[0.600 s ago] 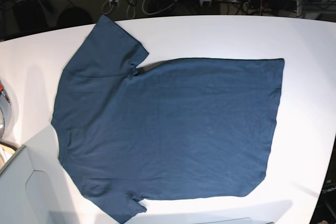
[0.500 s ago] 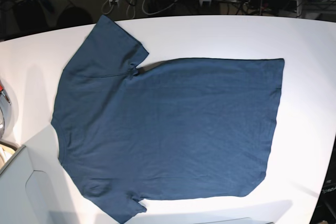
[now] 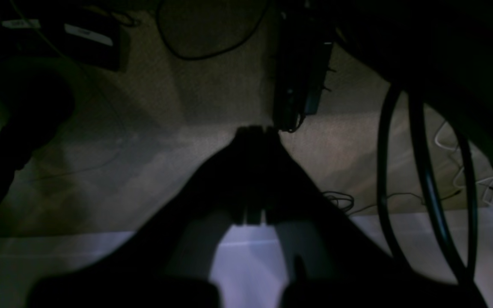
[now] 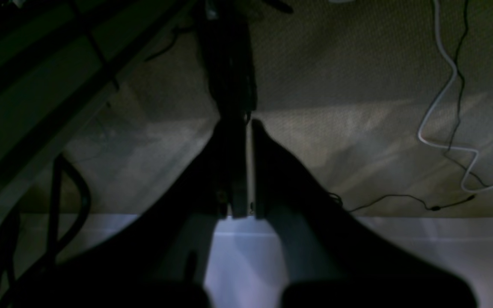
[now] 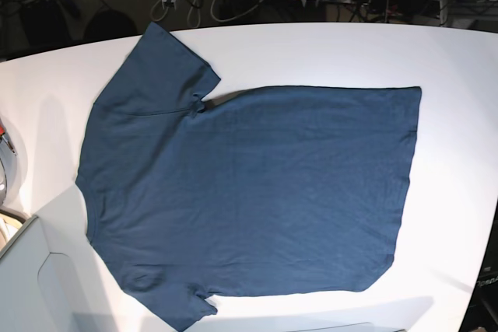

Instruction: Fold the T-shirt properly

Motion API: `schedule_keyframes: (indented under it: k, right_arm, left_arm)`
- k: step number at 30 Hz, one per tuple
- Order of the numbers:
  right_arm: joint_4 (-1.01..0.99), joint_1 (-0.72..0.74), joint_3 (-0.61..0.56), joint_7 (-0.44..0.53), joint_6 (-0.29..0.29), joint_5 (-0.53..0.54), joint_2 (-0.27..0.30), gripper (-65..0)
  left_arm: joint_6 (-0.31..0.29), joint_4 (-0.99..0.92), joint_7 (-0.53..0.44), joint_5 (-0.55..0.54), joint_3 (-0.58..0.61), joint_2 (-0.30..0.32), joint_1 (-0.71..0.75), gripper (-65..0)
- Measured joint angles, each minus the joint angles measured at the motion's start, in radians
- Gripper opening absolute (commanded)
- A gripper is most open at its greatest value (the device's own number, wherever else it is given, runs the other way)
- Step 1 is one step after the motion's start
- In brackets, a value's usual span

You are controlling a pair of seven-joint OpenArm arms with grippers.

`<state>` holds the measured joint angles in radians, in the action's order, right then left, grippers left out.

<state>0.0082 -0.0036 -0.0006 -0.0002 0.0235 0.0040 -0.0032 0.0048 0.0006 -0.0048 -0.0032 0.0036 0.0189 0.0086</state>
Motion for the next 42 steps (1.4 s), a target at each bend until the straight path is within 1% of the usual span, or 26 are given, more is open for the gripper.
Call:
schedule_keyframes:
  k: [6,27,30,34,35,38,42]
  right_arm:
    - [0.000,0.000,0.000,0.000,0.000,0.000,0.000,-65.0]
    - [0.001,-0.028,0.000,0.001,0.000,0.000,-0.002,-65.0]
    - [0.006,-0.048,0.000,0.004,0.000,-0.001,-0.002,-65.0]
    - [0.087,-0.103,-0.003,-0.011,0.000,-0.003,0.001,-65.0]
    - [0.104,-0.112,-0.003,-0.024,0.000,-0.003,0.001,-65.0]
    - [0.158,-0.120,-0.003,-0.103,0.000,-0.003,0.000,-65.0]
    - [0.206,-0.117,-0.003,-0.192,0.000,-0.003,0.000,-65.0]
  left_arm:
    - [-0.001,0.000,0.000,0.000,0.000,-0.008,0.000,-65.0]
    - [-0.001,0.000,-0.003,0.000,0.000,-0.008,0.014,-65.0]
    - [-0.001,0.000,-0.003,0.000,0.000,-0.008,0.016,-65.0]
    - [-0.001,0.042,0.000,0.000,0.000,-0.007,0.030,-65.0]
    - [-0.001,0.056,0.000,0.000,0.000,-0.007,0.036,-65.0]
    - [-0.001,0.095,0.000,0.000,0.003,-0.007,0.062,-65.0]
    - [-0.001,0.099,0.008,0.000,0.006,-0.007,0.079,-65.0]
